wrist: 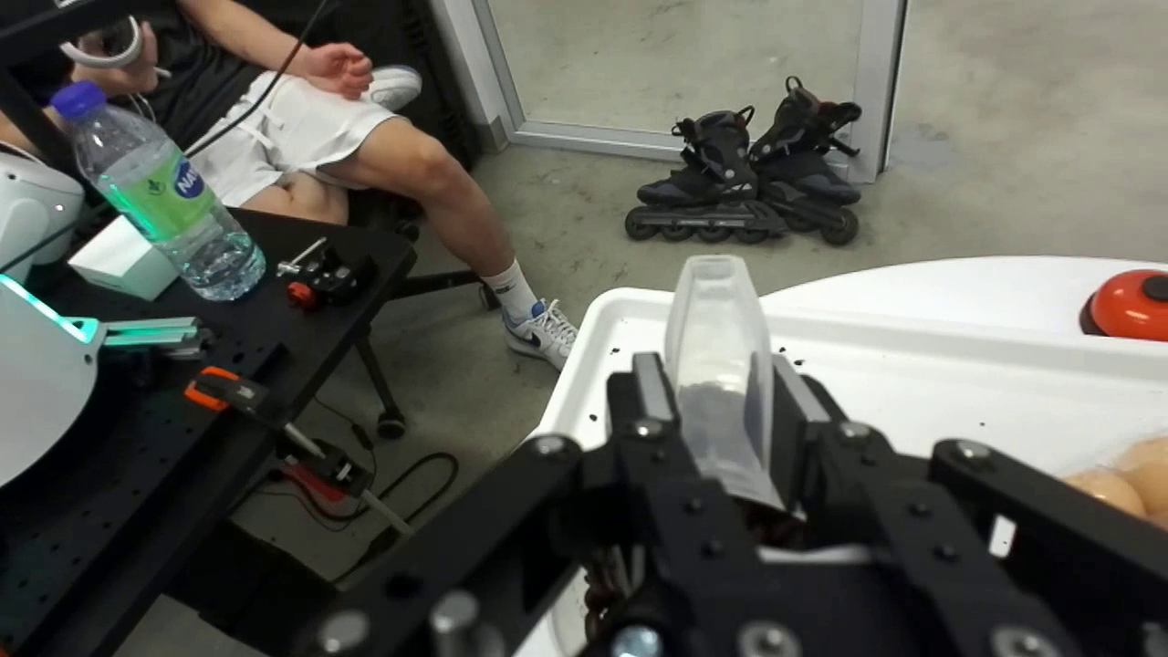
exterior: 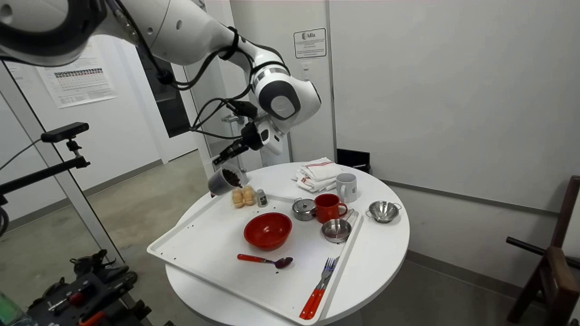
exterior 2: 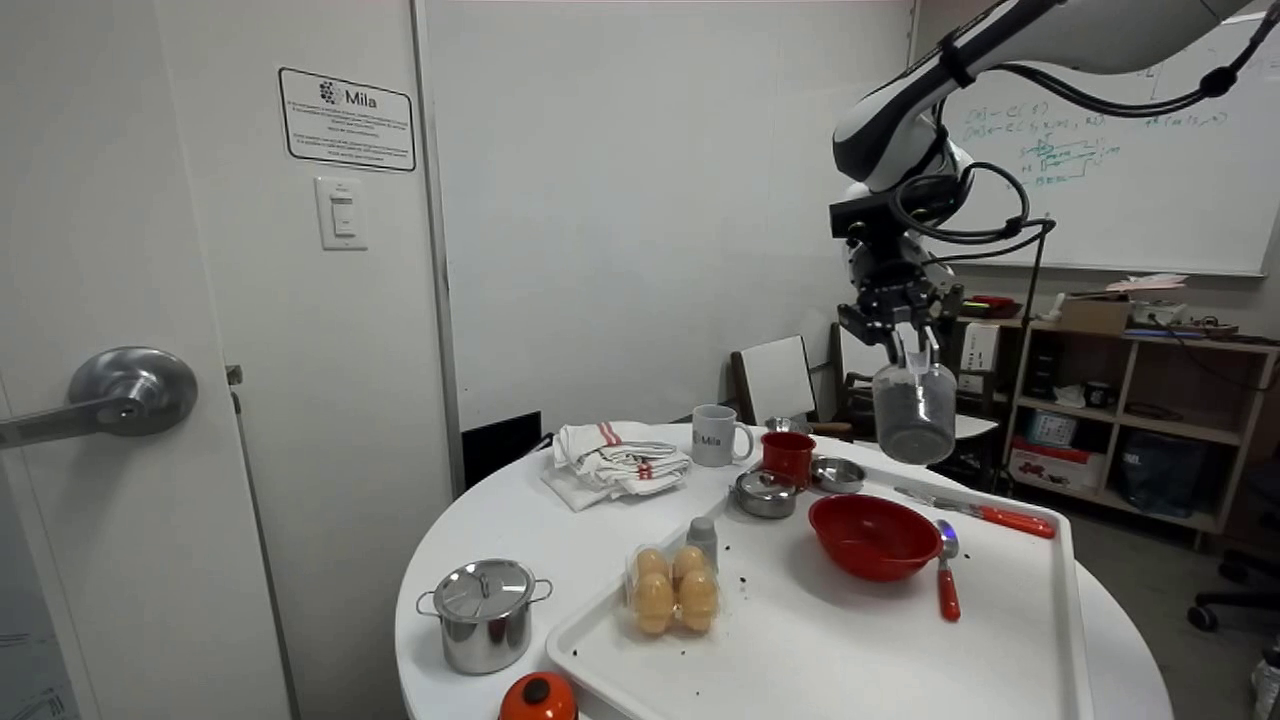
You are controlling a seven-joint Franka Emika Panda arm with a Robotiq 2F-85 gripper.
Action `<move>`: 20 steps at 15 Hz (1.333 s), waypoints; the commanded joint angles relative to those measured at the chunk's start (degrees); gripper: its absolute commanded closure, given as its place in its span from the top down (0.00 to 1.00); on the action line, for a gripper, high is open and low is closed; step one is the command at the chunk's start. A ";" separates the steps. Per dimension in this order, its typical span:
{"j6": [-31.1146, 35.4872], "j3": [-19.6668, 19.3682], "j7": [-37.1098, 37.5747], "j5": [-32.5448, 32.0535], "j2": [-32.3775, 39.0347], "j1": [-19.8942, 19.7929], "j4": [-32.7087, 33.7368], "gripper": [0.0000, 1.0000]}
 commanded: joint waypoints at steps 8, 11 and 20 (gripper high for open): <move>-10.90 -1.08 5.18 7.93 6.96 -3.16 9.26 0.13; -12.22 -1.32 5.78 9.29 7.80 -3.40 10.30 0.13; -4.56 -3.05 6.38 7.47 6.06 0.05 7.93 0.13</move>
